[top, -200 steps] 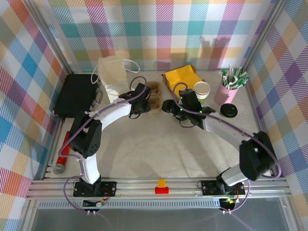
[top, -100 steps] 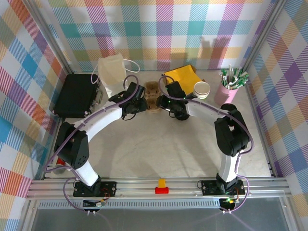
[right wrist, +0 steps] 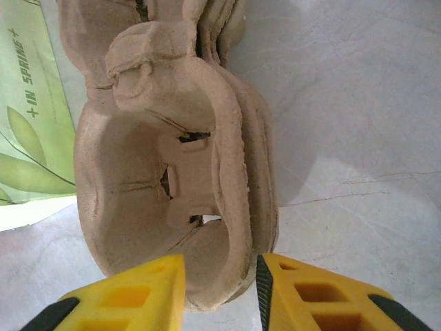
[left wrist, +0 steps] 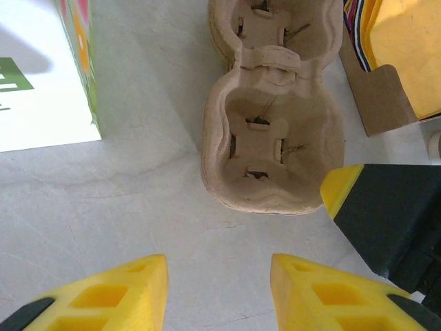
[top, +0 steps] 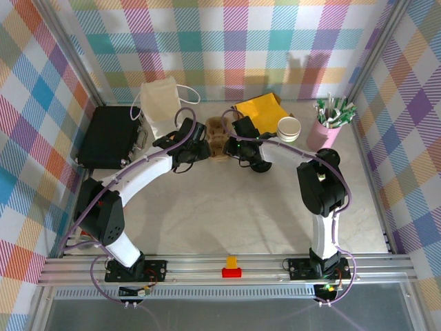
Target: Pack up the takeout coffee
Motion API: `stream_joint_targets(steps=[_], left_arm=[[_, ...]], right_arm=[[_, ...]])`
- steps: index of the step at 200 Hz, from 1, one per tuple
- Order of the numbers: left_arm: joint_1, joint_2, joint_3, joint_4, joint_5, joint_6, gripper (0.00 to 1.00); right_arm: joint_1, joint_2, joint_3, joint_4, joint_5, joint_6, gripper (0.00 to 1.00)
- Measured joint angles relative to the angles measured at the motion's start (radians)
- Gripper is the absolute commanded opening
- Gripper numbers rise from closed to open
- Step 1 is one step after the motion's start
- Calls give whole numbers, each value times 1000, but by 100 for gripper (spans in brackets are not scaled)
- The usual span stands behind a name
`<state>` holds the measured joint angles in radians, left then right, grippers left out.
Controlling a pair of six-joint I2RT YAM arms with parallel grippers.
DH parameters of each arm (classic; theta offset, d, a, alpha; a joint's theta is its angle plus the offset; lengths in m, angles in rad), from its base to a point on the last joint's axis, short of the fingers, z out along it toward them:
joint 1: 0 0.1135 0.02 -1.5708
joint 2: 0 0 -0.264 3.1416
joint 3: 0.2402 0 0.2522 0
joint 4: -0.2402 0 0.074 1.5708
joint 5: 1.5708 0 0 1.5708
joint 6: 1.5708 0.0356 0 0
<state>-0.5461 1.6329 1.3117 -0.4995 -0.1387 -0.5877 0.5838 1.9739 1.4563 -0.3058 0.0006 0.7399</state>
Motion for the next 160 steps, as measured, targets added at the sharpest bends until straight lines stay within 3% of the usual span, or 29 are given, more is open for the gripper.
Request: stream_joint_targets(steps=[52, 106, 160], left_arm=[[0, -2, 0, -4, 0, 0, 43], [0, -6, 0, -6, 0, 0, 44], [0, -6, 0, -18, 0, 0, 44]], right_arm=[[0, 11, 27, -3, 0, 0, 32], [0, 43, 56, -31, 15, -9, 38], [0, 43, 57, -44, 34, -20, 38]])
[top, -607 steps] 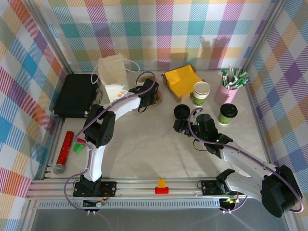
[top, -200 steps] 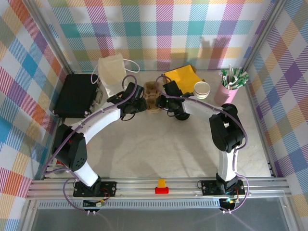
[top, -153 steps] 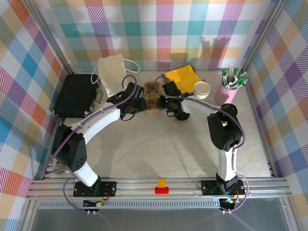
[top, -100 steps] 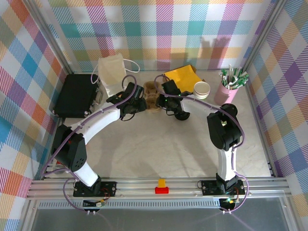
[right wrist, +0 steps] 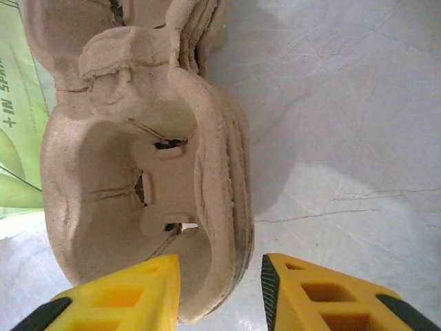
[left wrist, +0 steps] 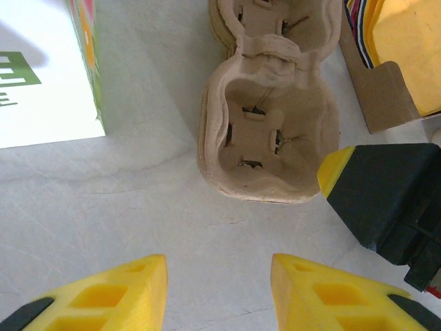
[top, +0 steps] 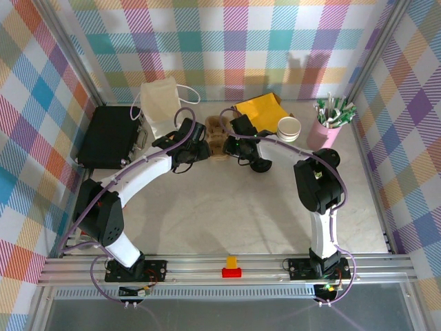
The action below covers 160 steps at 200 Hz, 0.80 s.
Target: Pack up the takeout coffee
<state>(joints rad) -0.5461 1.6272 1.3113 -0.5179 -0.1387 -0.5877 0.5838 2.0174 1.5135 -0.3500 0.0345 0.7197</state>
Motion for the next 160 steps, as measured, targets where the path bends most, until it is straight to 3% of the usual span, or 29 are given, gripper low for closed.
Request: stream_joint_targets(steps=[77, 160], left_arm=[[0, 0, 0, -5, 0, 0, 44], [0, 0, 0, -6, 0, 0, 44]], right_arm=[[0, 3, 21, -7, -1, -2, 28], [0, 33, 55, -28, 0, -3, 30]])
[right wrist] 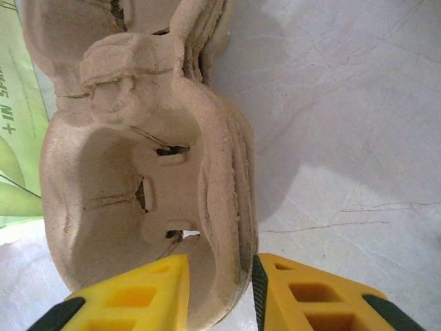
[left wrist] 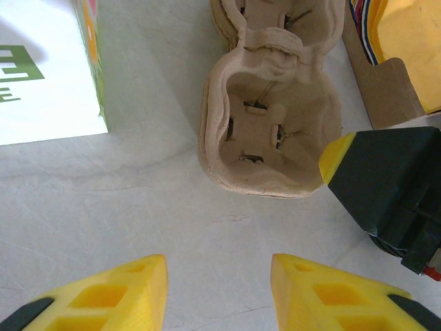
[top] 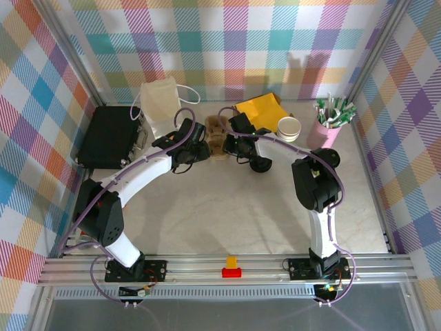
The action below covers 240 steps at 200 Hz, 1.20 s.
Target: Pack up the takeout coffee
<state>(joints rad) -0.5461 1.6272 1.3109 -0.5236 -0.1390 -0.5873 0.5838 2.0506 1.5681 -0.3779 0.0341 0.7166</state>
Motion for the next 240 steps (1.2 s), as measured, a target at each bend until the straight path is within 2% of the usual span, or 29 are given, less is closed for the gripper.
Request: stream_joint_targets(steps=[112, 209, 240], left_arm=[[0, 0, -6, -2, -3, 0, 44], [0, -5, -6, -18, -4, 0, 44], [0, -41, -6, -29, -3, 0, 44]], right_arm=[[0, 38, 44, -10, 0, -4, 26], [0, 41, 75, -38, 0, -29, 3], [0, 41, 111, -73, -7, -42, 0]])
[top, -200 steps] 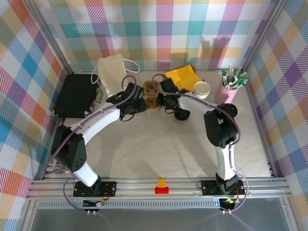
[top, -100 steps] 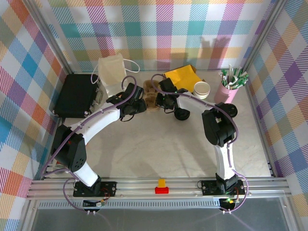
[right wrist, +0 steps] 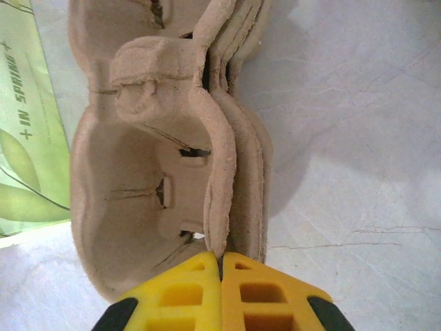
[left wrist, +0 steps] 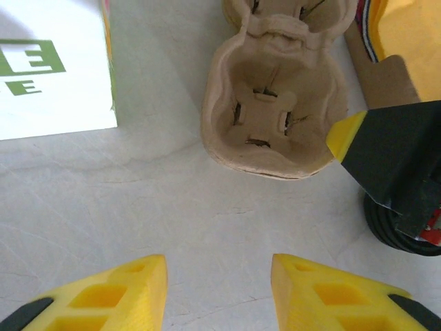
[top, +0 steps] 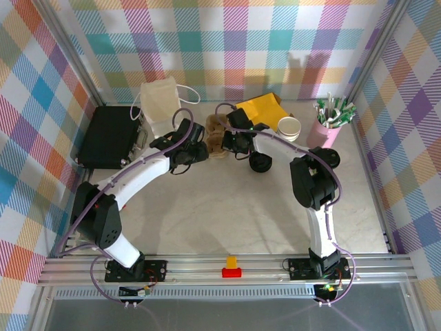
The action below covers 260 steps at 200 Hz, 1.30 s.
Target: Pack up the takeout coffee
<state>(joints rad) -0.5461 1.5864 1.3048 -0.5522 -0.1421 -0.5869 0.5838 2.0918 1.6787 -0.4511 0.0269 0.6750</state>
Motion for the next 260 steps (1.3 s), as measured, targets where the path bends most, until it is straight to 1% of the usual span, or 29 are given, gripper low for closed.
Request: stream_joint_targets(steps=[38, 101, 183, 225, 246, 260], left_arm=[[0, -93, 0, -12, 3, 0, 45], [0, -255, -8, -49, 2, 0, 46], [0, -328, -8, -105, 0, 0, 47], [0, -371, -8, -131, 3, 9, 48], [0, -402, -4, -135, 8, 20, 49], [0, -425, 2, -138, 19, 27, 50]], right_arm=[[-4, 0, 32, -29, -41, 5, 0], [-42, -10, 36, -34, -172, 73, 0], [-92, -61, 36, 17, -306, 159, 0], [-100, -115, 40, 15, -346, 153, 0], [-100, -177, 40, 0, -346, 139, 0], [-100, -245, 22, 1, -344, 129, 0]])
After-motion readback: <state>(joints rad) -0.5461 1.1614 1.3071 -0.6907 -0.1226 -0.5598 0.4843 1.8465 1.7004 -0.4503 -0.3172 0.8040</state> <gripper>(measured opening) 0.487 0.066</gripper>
